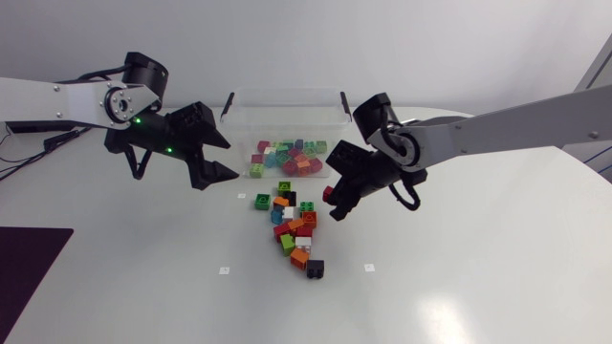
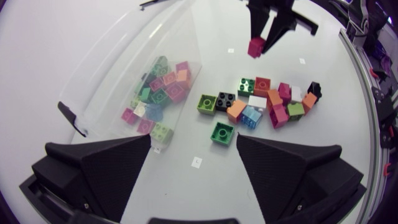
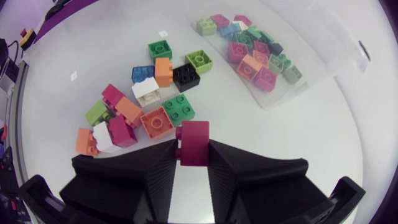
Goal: Place the duplo bricks in the container
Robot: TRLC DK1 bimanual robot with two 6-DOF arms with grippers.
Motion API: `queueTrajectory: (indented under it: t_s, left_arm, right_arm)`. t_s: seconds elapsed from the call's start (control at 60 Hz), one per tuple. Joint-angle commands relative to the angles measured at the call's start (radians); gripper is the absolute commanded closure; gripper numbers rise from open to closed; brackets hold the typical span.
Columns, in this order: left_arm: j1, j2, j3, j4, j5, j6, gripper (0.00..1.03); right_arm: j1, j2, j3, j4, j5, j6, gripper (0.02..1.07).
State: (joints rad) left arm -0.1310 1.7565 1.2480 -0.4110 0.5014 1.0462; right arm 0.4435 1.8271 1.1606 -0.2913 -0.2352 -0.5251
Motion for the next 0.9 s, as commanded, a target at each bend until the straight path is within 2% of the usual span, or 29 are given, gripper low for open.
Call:
queueTrajectory:
  t_s: [0.0, 0.4, 0.883]
  left_arm:
    - [0.007, 0.072, -0.012, -0.009, 0.017, 0.078, 0.07]
    - [-0.035, 0.204, 0.031, -0.014, 0.048, 0.192, 0.07]
    - [-0.079, 0.33, 0.122, -0.052, 0.049, 0.227, 0.07]
  right_arm:
    - [0.003, -0.068, -0.035, -0.028, 0.002, -0.001, 0.9]
    - [-0.005, -0.258, -0.013, -0.088, -0.003, 0.028, 0.9]
    - [0.004, -0.302, 0.114, -0.072, -0.026, 0.089, 0.9]
